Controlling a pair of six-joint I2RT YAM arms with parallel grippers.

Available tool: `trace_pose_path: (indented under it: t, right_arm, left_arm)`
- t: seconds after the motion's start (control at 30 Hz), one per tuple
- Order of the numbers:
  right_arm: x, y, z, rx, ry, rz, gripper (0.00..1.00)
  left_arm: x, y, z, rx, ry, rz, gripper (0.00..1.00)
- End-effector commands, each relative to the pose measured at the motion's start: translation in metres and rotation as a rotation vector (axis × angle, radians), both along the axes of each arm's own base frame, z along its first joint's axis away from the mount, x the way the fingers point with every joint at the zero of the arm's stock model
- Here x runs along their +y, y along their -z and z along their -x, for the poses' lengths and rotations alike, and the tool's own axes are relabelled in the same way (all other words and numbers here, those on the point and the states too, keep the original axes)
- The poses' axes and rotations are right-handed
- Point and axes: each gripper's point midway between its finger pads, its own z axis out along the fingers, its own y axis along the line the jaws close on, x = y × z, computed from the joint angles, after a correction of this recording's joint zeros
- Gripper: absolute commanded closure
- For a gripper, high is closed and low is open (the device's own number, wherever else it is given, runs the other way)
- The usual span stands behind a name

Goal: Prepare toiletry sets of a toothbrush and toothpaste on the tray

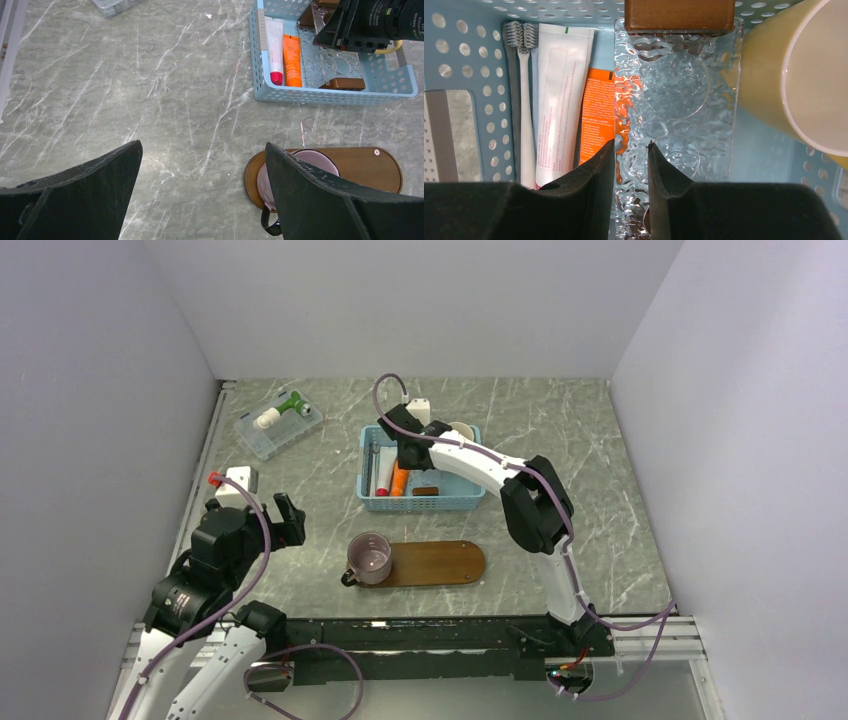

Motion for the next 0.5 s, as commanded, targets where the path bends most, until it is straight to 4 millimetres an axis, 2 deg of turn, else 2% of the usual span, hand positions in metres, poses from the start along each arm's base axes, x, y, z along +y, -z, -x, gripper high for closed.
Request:
trace_pose_path:
  t: [0.0,0.47]
  right_arm:
    - [0.007,-0.050,-0.013,-0.098,-0.015,-0.054,0.96]
    - [-0.005,-0.119,-0.006,-0.237,-0.005,-0.053,0.97]
  left_arm:
    - [-0.003,-0.004,-0.006,-0.019,0.009,0.005,0.01]
    - [-0.002,-0.004,-0.005,-0.023,0.003,0.008,0.00]
